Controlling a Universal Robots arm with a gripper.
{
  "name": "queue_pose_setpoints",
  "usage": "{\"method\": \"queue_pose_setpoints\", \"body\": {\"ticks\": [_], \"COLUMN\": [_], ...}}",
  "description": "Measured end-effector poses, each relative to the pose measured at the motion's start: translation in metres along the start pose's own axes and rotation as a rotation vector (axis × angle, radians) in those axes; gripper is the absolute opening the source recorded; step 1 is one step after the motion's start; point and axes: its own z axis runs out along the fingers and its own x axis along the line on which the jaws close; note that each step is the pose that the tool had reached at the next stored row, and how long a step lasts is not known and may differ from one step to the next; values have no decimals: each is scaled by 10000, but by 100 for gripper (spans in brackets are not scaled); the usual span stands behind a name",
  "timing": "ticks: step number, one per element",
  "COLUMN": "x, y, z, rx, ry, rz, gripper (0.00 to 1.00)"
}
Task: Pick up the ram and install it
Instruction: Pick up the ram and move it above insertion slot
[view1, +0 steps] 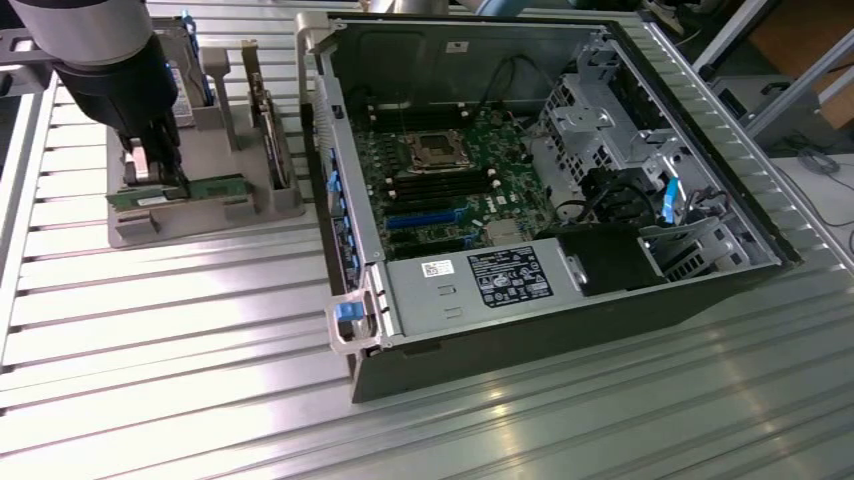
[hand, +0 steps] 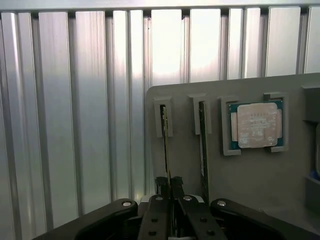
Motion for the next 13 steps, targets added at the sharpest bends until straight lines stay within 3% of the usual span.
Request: {"method": "queue_pose_setpoints", "body": {"ticks": [13], "x": [-3], "y": [-7], "z": [-171], "rx": [1], "ry": [45], "rz": [-2], "gripper": [13]}}
